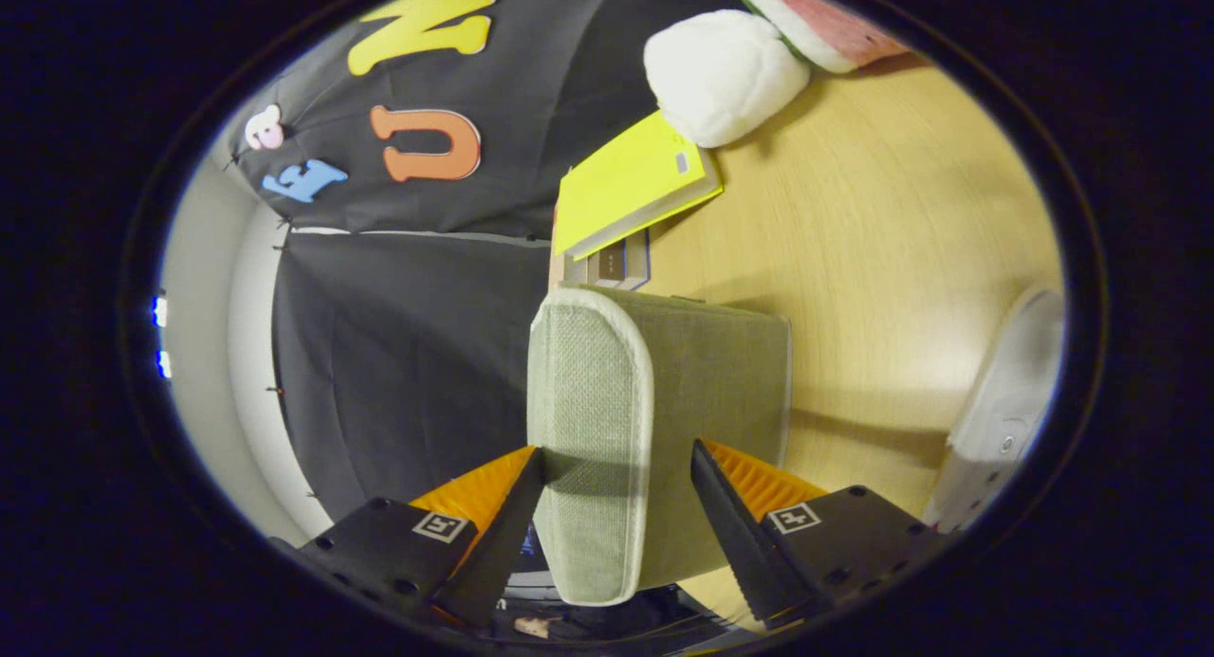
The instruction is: Open the storage box then place both shoes into the box .Put the left shoe in first, then the right shoe, with the right side of both shoes facing outward in a uniform manner.
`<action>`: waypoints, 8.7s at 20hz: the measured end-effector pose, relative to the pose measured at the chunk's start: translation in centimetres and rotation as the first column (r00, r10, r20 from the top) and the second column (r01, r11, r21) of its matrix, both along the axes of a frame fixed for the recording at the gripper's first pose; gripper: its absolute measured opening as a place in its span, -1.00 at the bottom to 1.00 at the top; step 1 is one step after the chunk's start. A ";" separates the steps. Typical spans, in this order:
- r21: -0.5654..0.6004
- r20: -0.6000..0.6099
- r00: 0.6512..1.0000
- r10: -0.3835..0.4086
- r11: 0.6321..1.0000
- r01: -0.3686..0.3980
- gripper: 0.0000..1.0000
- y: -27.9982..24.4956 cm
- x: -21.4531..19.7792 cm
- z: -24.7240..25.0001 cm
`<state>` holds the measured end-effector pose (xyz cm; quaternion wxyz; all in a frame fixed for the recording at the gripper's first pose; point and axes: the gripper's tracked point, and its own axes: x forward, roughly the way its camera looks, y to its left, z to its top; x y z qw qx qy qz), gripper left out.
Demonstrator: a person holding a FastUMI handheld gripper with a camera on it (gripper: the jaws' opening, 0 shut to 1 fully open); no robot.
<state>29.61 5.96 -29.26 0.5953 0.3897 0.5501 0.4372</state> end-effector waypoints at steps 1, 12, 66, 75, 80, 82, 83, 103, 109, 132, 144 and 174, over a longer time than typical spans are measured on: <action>0.015 0.007 1.000 0.005 1.000 -0.005 0.94 0.1 0.0 0.3; 0.070 0.026 0.992 0.125 0.989 -0.127 -0.40 0.0 -1.9 3.8; -0.616 0.667 0.744 -0.045 0.528 0.584 1.00 -4.1 -7.8 10.2; -0.813 0.432 0.896 -0.097 0.388 0.434 1.00 -19.2 -8.1 0.1; -0.909 0.298 0.953 0.047 0.319 0.268 1.00 -21.8 -8.3 -4.6; -0.913 0.292 0.955 0.054 0.315 0.261 1.00 -22.5 -7.4 -5.3; -0.913 0.296 0.954 0.048 0.306 0.268 1.00 -23.0 -6.8 -5.6; -0.883 0.117 0.993 0.018 0.459 0.096 -0.86 -19.9 -6.2 -11.2; -0.893 0.150 0.988 -0.031 0.426 0.149 -0.88 -20.1 -7.0 -8.6; -0.742 0.537 0.837 -0.105 0.413 0.528 -0.89 -0.8 -8.5 10.6; -0.787 0.415 0.908 -0.060 0.477 0.391 -0.89 12.1 -8.7 1.7; -0.642 0.588 0.775 -0.233 0.447 0.622 0.98 -5.4 -6.5 6.6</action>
